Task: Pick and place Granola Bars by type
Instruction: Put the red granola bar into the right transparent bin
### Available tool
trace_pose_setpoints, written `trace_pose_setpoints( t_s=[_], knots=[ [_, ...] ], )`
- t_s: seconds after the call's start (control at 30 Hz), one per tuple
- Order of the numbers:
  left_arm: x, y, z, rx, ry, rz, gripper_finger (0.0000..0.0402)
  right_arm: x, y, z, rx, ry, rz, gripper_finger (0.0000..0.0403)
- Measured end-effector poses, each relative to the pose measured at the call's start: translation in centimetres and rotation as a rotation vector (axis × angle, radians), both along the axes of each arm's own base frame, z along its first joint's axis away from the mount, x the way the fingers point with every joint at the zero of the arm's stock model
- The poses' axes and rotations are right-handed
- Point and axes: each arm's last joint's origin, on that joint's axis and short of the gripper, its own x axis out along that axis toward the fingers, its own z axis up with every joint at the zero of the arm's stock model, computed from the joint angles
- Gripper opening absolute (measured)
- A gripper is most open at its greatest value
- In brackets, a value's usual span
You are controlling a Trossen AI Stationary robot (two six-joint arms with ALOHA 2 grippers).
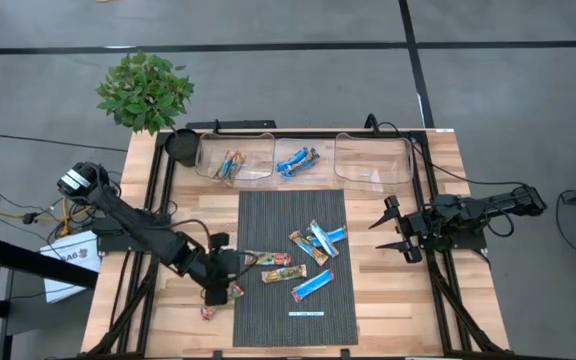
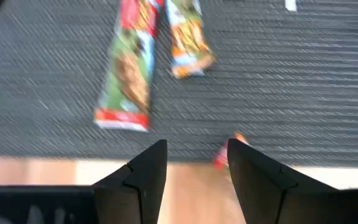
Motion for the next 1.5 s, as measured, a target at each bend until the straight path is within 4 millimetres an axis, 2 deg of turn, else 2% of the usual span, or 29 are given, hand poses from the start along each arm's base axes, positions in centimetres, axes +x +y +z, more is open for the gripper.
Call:
trace_pose_setpoints(
  t_s=[0.27,0.4,0.57,0.9,1.5],
  knots=[
    [-1.5,-1.8,-0.3,-0.231,0.131,0.163,0.0162,0.0,0.0,0.0,0.0,0.0,0.0,0.0249],
    [-1.5,-2.6,-1.2,-0.333,0.226,0.255,0.0162,0.0,0.0,0.0,0.0,-0.001,0.0,0.0249],
    [-1.0,-3.7,-2.3,-0.414,0.288,0.273,0.0162,0.0,0.0,0.0,0.0,0.0,0.0,0.0249],
    [-0.4,-4.1,-4.6,-0.357,0.324,0.323,0.0162,0.0,0.0,0.0,0.0,-0.001,0.0,0.0249],
    [0.1,-4.2,-6.4,-0.278,0.334,0.343,0.0162,0.0,0.0,0.0,0.0,0.001,0.0,0.0249]
  ],
)
